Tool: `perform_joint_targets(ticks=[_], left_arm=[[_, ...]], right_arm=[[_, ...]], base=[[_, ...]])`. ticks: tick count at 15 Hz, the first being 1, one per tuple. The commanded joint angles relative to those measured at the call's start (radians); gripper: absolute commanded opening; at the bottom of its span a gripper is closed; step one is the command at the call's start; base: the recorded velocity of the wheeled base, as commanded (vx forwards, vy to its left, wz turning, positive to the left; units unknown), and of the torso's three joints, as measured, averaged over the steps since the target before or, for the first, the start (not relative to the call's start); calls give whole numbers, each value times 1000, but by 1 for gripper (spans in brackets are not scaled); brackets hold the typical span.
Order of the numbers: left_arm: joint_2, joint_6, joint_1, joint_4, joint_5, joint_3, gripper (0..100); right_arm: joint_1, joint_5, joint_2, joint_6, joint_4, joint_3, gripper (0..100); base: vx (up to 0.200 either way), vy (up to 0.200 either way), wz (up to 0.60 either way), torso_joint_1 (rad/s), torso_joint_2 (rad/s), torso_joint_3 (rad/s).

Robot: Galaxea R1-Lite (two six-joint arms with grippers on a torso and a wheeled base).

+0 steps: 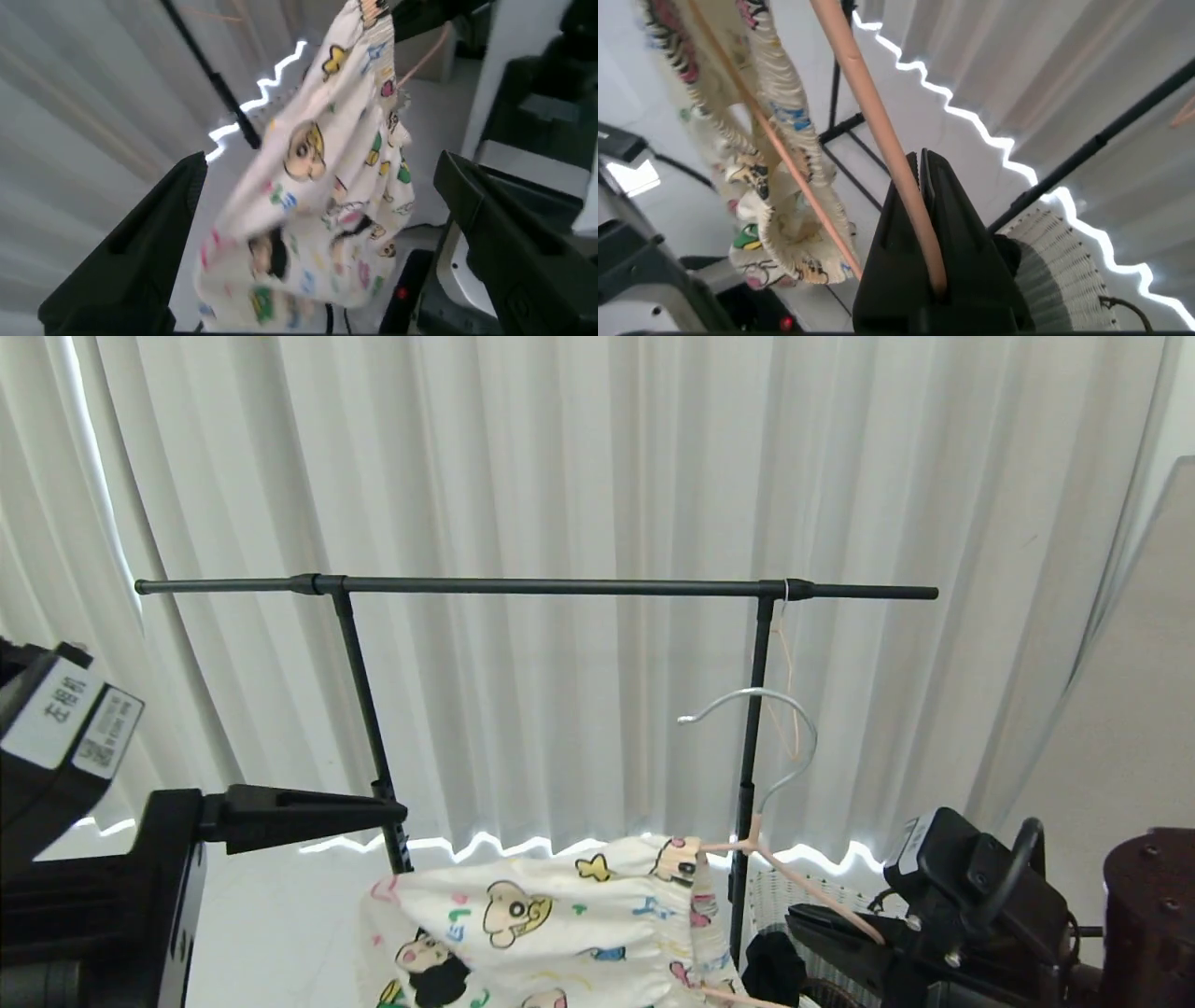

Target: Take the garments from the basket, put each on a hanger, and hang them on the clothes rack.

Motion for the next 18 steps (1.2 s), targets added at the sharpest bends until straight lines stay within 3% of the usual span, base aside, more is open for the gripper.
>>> perform_joint_targets(ticks=[1,3,9,18], left_arm=[[49,13,-23,0,-77,7,100],[71,27,-74,0,-117,47,100],[184,42,-76,0,-94,42,100],[218,47,-86,0,-66,48,100]], right_arm=[[40,0,-1,-2,-1,9,0],[71,0,8,-2,-1,9,0],[125,-3,20,-7,-2,1,0],[129,-5,20,-5,-4,-31,0]], base=[[0,0,0,0,0,0],[0,0,0,0,0,0],[0,0,0,0,0,0],[0,0,0,0,0,0]])
